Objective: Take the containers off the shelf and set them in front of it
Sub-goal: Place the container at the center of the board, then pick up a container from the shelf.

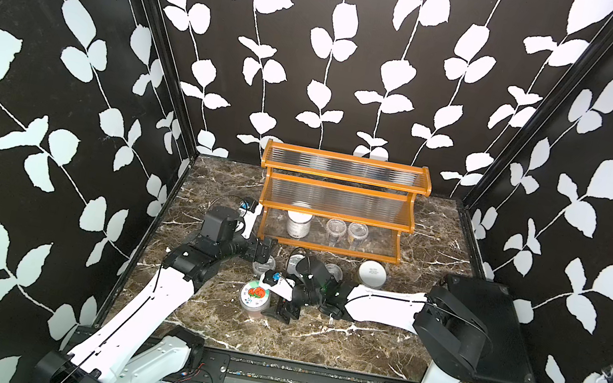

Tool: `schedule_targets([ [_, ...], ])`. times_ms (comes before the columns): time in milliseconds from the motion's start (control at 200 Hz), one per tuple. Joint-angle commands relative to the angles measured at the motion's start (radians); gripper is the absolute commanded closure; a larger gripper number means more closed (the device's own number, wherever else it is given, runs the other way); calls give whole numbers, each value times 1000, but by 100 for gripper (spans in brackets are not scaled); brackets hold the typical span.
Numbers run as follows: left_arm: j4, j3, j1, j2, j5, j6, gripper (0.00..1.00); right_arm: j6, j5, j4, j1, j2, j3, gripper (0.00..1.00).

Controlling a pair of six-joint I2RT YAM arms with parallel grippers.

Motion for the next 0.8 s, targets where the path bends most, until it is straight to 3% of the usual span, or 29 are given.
schedule_targets([
  [0,-6,20,5,5,16,15,1,19,16,13,-37,-99,-31,18],
  [180,76,-4,-7,67,63,-68,5,39,74,-43,-95,-279,-121,13],
  [545,291,32,-166,294,-197,-66,2,109,230,-178,-328,-663,-278,0],
  [795,431,73,-198,456,-288,-101,1,162,282,-203,-514,-786,-290,0],
])
